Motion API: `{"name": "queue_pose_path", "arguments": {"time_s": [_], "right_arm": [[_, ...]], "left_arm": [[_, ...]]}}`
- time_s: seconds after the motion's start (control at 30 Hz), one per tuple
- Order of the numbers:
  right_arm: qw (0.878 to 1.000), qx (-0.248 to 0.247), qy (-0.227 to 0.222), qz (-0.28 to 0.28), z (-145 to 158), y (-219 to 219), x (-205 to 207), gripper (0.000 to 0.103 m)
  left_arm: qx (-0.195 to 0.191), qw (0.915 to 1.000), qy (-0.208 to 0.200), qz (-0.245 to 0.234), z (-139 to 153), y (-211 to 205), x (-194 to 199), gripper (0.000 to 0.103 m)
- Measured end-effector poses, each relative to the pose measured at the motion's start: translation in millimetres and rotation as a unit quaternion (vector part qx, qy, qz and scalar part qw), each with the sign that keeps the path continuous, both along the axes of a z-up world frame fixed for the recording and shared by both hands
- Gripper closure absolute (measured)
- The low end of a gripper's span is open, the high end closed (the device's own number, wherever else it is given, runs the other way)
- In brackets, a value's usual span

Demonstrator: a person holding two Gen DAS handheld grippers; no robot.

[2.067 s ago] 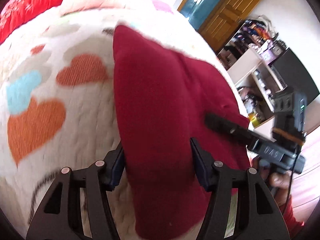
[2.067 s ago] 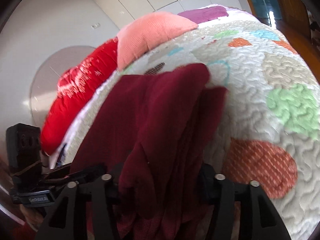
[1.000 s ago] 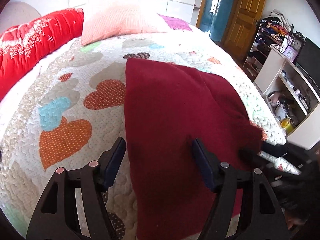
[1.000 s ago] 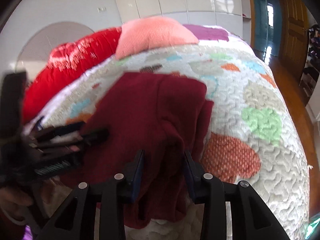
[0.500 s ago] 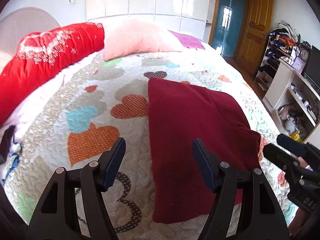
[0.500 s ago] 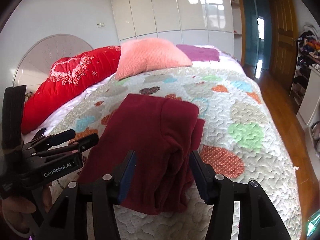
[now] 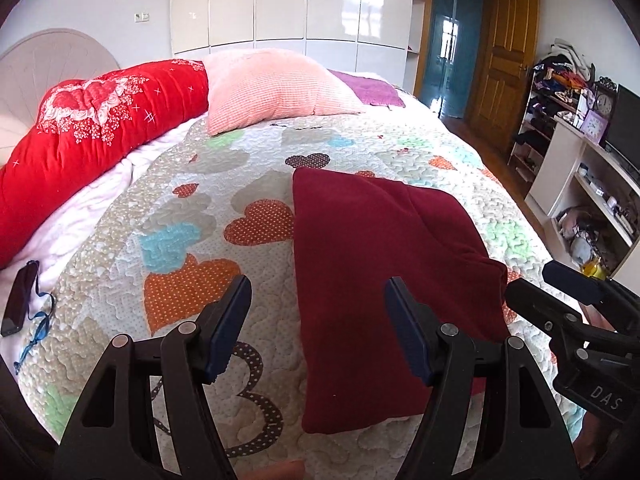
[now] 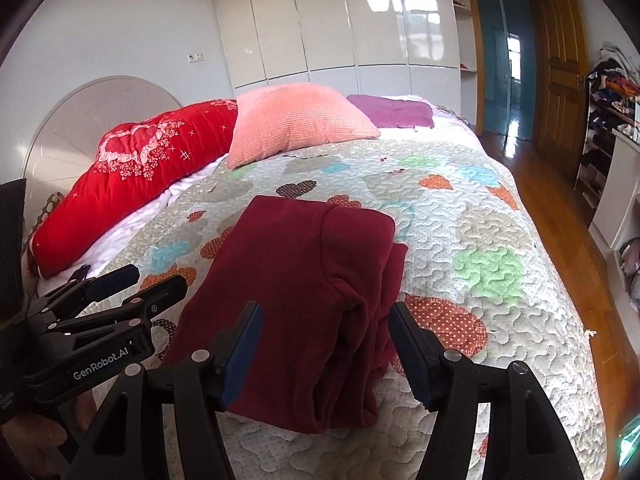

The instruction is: Fold small clothes

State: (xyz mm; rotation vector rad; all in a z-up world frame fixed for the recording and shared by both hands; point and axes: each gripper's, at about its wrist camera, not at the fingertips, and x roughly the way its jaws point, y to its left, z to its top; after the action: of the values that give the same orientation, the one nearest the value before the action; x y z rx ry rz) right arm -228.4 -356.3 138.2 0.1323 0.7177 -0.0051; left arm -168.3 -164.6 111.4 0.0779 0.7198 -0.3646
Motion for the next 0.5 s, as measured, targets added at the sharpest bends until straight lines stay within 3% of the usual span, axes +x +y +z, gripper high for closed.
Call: {"name": "queue_pose_path", "arguments": {"time_s": [0.5], "right_arm": [[1.000, 0.006, 0.017, -0.002, -10.5, -0.2, 6.9, 0.036]], "left_arm": [[0.010, 0.9999, -0.005, 0.000, -1.3, -4.3, -1.4, 0.034]]}}
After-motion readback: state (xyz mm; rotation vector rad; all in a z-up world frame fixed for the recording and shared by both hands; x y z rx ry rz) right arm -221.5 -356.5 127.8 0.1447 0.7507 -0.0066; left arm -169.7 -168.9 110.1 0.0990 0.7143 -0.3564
